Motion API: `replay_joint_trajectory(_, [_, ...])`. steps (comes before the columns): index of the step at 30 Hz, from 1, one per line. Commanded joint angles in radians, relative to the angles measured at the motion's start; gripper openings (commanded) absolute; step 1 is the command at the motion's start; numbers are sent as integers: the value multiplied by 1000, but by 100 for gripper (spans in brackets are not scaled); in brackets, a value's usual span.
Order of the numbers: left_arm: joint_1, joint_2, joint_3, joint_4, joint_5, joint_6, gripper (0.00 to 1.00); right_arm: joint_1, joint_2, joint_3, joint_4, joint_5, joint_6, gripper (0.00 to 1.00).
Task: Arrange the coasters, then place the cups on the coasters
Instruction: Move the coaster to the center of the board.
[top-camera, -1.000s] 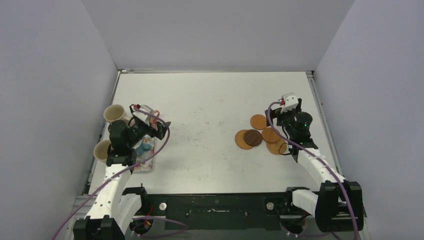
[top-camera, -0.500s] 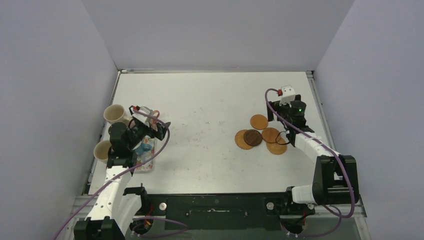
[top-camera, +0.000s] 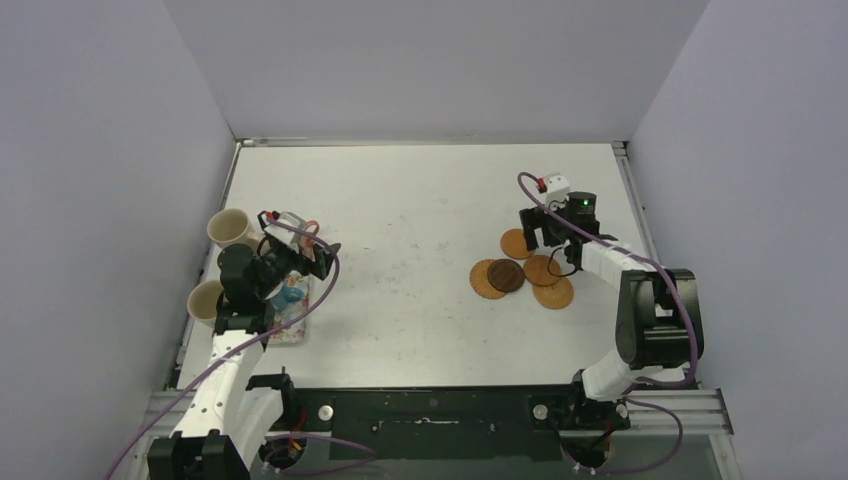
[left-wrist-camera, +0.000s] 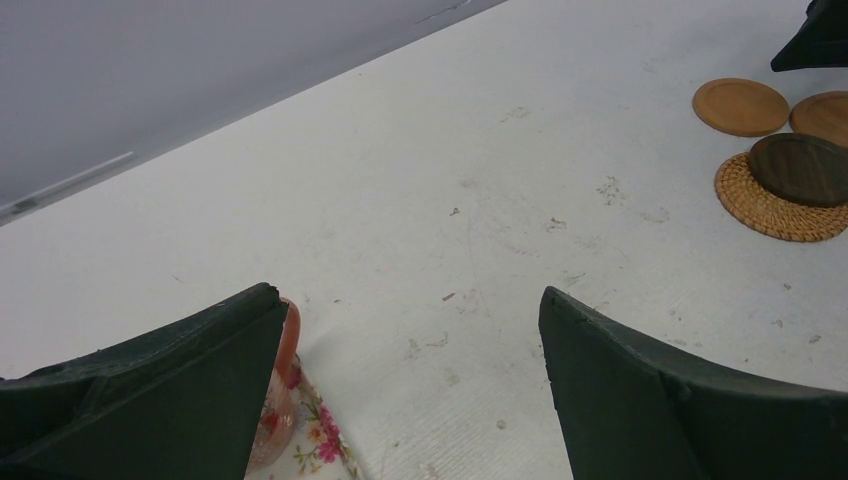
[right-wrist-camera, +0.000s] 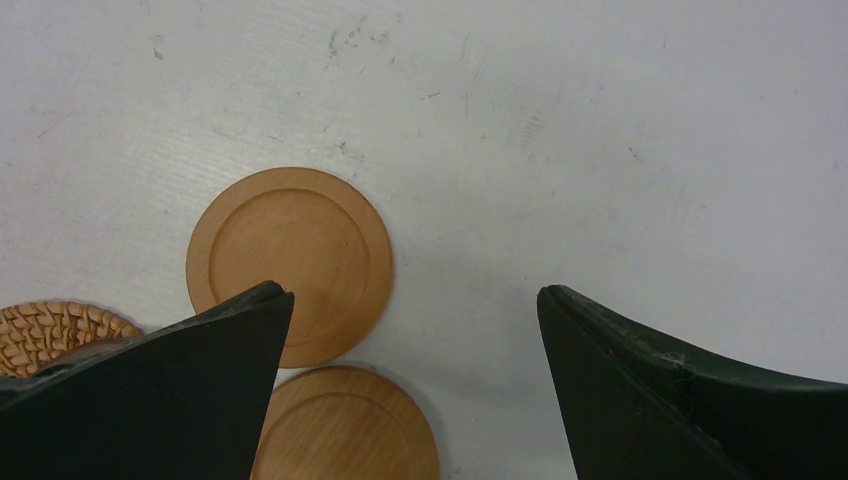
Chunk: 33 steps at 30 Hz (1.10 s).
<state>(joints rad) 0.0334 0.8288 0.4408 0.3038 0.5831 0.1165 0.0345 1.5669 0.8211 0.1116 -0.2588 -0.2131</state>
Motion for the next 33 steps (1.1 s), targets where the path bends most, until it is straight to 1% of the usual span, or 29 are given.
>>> replay_joint_trajectory(1, [-5,-3,7,58,-11,-4,97,11,17,49,-36,-19,-14,100])
replay_joint_trajectory(14, [-21,27,3,67,-18,5,97,27,124,104,-78,7,-19,100])
replay_joint_trajectory(33, [-26,35,9,58,-38,14,97,33,167,122,-70,66,-14,100])
